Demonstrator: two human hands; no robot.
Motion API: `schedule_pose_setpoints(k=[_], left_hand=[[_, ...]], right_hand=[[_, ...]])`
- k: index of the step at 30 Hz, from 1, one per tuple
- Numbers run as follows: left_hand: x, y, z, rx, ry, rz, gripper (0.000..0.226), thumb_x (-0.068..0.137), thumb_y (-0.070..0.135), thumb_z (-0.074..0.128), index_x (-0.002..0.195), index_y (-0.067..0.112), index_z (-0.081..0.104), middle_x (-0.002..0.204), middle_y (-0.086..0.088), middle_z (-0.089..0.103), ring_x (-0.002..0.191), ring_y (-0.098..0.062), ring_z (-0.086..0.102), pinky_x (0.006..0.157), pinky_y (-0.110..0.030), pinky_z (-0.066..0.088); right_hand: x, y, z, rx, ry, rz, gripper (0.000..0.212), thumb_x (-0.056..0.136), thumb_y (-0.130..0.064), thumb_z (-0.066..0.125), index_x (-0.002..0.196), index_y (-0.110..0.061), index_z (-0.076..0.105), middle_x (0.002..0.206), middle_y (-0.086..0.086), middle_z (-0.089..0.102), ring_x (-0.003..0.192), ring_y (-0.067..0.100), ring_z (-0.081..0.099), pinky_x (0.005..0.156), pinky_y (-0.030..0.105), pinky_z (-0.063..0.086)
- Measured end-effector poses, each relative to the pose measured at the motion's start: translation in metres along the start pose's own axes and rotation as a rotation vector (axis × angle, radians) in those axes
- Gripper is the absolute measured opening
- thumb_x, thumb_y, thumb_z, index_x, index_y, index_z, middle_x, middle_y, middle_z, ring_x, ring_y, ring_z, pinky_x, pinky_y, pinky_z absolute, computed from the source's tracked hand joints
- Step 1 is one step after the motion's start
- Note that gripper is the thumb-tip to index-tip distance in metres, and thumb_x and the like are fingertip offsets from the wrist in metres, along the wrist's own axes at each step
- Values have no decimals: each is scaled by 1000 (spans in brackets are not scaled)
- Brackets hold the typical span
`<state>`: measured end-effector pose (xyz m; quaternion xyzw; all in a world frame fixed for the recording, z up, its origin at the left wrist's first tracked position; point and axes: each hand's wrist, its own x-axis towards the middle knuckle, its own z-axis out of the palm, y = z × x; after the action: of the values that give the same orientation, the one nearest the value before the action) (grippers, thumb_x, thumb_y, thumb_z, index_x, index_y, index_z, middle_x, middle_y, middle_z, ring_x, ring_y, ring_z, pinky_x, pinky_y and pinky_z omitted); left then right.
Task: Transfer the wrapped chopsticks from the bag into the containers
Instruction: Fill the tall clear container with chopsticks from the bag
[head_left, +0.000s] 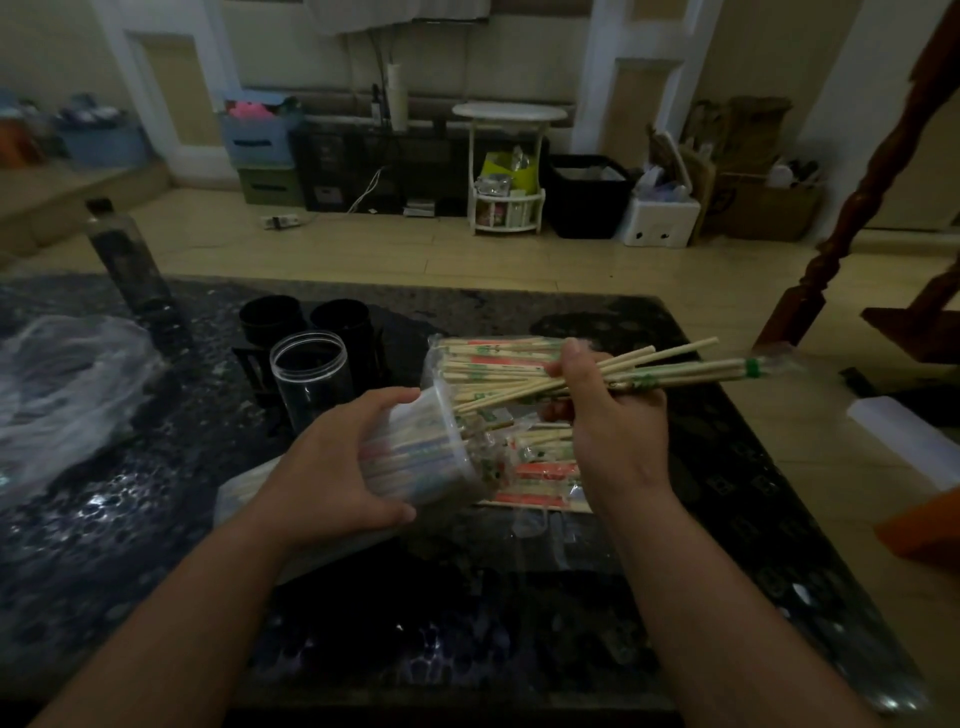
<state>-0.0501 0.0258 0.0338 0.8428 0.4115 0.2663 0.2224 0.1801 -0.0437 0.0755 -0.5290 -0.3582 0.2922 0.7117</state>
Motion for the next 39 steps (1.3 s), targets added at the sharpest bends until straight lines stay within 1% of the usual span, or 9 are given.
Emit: schedule_pose_setpoints(k=[13, 18, 21, 24, 26, 30, 34, 37, 39], left_hand=[[-2, 9, -1, 14, -52, 19, 101, 42, 51, 81, 127, 69, 30, 131, 27, 47, 118, -2, 49, 99, -34, 44], [-3, 10, 1, 35, -75, 23, 102, 43, 52, 82, 128, 70, 28, 132, 25, 45, 118, -3, 47, 98, -35, 43], [-2, 10, 0, 22, -62, 14, 102, 42, 53, 81, 128, 69, 29, 132, 22, 48, 118, -5, 48, 99, -38, 44], [-2, 11, -1, 18, -72, 14, 102, 43, 51, 83, 128, 69, 30, 131, 23, 47, 118, -2, 47, 99, -35, 44], [-3, 12, 1, 14, -89, 12, 102, 44, 49, 84, 129, 68, 29, 130, 29, 42, 117, -1, 45, 98, -33, 43], [-2, 15, 4, 22, -111, 20, 105, 44, 50, 84, 134, 62, 30, 132, 28, 43, 119, -2, 46, 100, -36, 44], [-1, 13, 3, 6, -99, 12, 103, 44, 50, 84, 131, 64, 30, 132, 26, 44, 118, -1, 46, 99, -35, 45], [-1, 13, 2, 8, -93, 15, 104, 44, 50, 83, 131, 65, 30, 132, 24, 45, 118, -2, 47, 99, -35, 44], [-1, 14, 3, 9, -93, 17, 104, 43, 51, 83, 130, 66, 29, 132, 25, 46, 119, -1, 47, 100, -34, 44]], right_hand=[[8, 15, 0, 55, -46, 163, 15, 90, -21, 70, 79, -11, 67, 66, -1, 64, 60, 13, 61, 58, 30, 53], [1, 21, 4, -55, -216, 395, 16, 85, -31, 75, 87, -16, 72, 67, -13, 70, 64, 4, 65, 50, 17, 46], [-2, 24, 8, 37, -272, 530, 28, 88, -40, 67, 94, -14, 75, 74, -6, 69, 63, 5, 63, 49, 19, 45], [2, 26, 11, 102, -148, 518, 40, 81, -52, 58, 73, -17, 75, 88, 8, 63, 76, 19, 54, 56, 26, 44], [2, 30, 11, 54, -78, 468, 27, 81, -40, 64, 69, -17, 70, 72, 1, 65, 69, 14, 58, 54, 24, 44], [0, 37, 11, 9, -211, 505, 12, 83, -27, 76, 76, -21, 68, 76, 2, 73, 70, 19, 71, 53, 26, 52], [6, 31, 10, 423, -28, 474, 25, 83, -29, 71, 100, -11, 66, 87, 10, 74, 76, 24, 72, 56, 30, 55], [10, 26, 5, 581, 132, 435, 29, 97, -27, 52, 75, -11, 62, 67, 5, 70, 67, 21, 68, 54, 25, 53], [8, 28, 7, 382, 101, 452, 33, 98, -22, 52, 71, -9, 67, 67, 7, 72, 69, 23, 70, 60, 30, 55]])
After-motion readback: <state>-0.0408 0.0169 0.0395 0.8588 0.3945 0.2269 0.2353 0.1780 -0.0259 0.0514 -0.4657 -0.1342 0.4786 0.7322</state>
